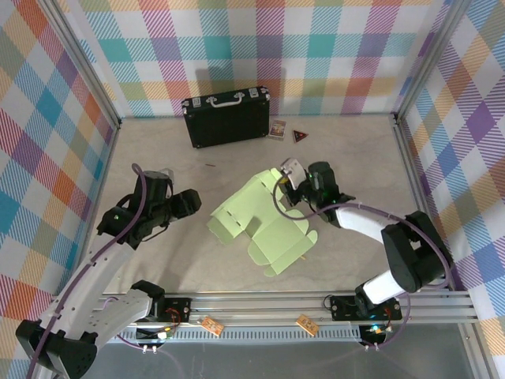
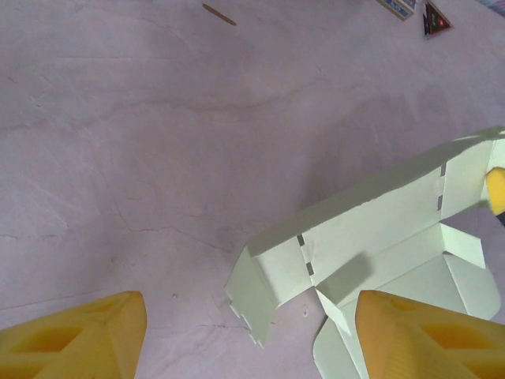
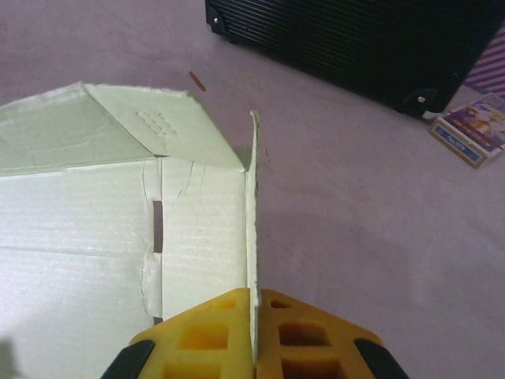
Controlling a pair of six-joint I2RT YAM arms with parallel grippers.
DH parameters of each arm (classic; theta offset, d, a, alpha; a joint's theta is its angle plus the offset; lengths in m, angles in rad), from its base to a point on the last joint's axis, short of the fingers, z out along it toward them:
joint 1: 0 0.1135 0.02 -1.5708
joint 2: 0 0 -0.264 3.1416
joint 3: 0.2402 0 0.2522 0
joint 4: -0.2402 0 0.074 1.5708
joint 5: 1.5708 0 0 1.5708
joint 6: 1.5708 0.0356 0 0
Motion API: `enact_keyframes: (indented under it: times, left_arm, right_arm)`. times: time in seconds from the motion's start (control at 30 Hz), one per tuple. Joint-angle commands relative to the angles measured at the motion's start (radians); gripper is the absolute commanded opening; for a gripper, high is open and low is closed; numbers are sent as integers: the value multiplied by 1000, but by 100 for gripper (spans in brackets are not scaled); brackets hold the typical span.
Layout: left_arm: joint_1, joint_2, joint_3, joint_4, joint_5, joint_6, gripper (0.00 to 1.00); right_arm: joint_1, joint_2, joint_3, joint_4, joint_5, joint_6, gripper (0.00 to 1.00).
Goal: Fold the paper box
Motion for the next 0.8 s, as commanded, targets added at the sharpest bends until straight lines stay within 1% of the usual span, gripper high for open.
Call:
enact_keyframes:
  times: [0.0, 0.07, 0.13, 0.2, 0.27, 0.37, 0.43, 0.5, 0.6, 0.67, 0.77]
  left_arm:
    - [11, 20, 23, -2, 24, 25, 70]
    - [13, 31, -1, 53, 39, 24, 69]
    - [20, 68, -19, 134, 99, 25, 69]
    - [30, 153, 15, 168, 162, 24, 64]
    - [31, 240, 71, 176, 210, 54, 60]
    - [32, 330, 131, 205, 275, 126, 58]
    - [32, 368, 161, 214, 301, 144, 58]
    - [32, 402, 178, 232, 386, 161, 58]
    - [31, 447, 214, 190, 433, 179, 57]
    - [32, 465, 219, 188, 490, 192, 57]
    - [9, 481, 222, 167, 523, 220, 56]
  right_arm:
    - [-3, -60, -87, 342, 36, 38, 0]
    - [-4, -77, -134, 426, 38, 42, 0]
    - [-6, -84, -165, 483, 29, 55, 0]
    - [-7, -84, -168, 496, -3, 59, 0]
    - [-7, -86, -170, 496, -33, 62, 0]
    - [-7, -95, -176, 497, -90, 56, 0]
    - [-9, -99, -170, 483, -112, 50, 0]
    - [-9, -101, -168, 482, -123, 43, 0]
    - [-12, -104, -167, 486, -158, 36, 0]
    - [-15, -101, -159, 484, -182, 36, 0]
    - [-18, -85, -145, 484, -200, 39, 0]
